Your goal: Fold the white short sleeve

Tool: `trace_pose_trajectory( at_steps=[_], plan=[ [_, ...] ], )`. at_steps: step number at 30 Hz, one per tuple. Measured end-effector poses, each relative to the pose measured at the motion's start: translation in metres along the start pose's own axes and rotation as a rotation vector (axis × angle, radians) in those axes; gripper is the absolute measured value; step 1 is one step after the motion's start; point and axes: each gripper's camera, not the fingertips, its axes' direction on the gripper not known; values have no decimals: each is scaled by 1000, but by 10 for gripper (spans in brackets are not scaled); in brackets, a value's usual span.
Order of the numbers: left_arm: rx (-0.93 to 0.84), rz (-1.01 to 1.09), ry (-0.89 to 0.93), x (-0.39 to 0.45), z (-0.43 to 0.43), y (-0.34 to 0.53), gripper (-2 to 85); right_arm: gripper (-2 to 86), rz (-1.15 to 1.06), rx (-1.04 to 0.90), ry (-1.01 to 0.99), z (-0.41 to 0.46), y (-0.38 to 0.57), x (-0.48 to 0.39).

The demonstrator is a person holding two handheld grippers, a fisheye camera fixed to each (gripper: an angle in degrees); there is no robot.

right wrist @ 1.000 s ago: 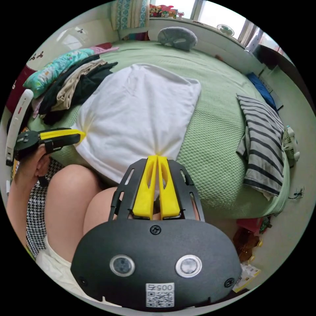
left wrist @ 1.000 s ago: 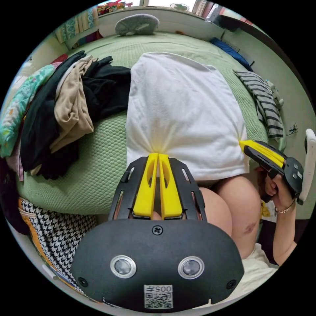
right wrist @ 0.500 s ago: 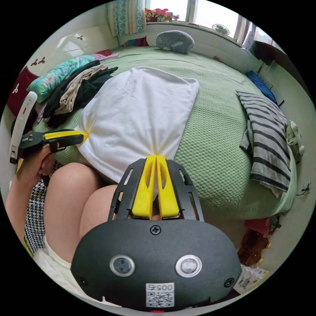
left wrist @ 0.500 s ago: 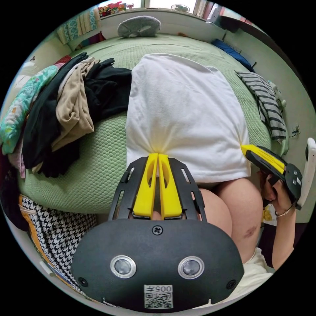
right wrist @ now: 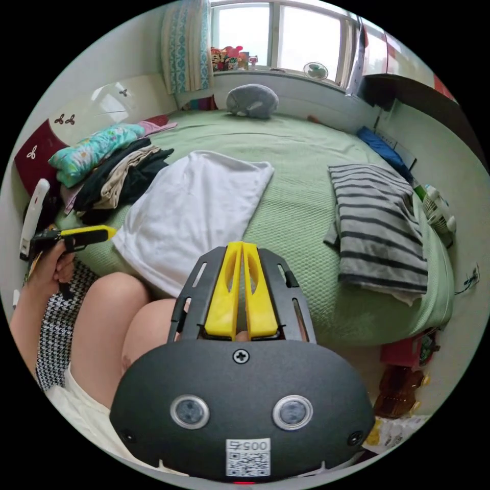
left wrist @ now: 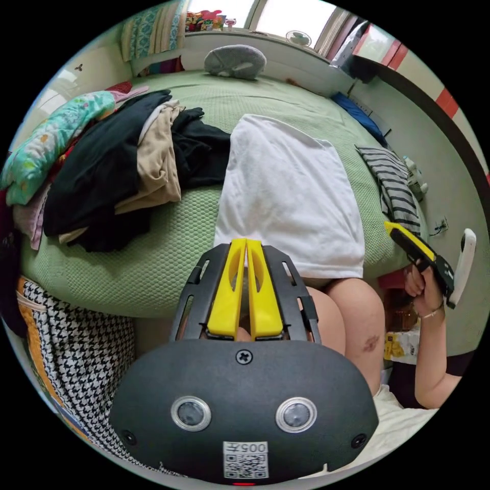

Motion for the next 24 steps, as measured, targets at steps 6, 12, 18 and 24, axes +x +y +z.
trace_pose_trajectory(
  at_steps=[6, 12, 18, 24],
  plan=[
    [8, -23, -20, -14, 5, 3, -2, -12, -18, 71, -10, 1, -42, 0],
    [65, 6, -10, -23, 2, 17, -2, -13, -42, 116, 143, 20, -73, 15],
    [79, 3, 14, -31, 1, 20, 1, -13, -35, 74, 118, 43, -83, 20],
    [83, -41, 22, -38, 8, 23, 18, -6, -69, 28, 99, 67, -103, 19]
  ],
)
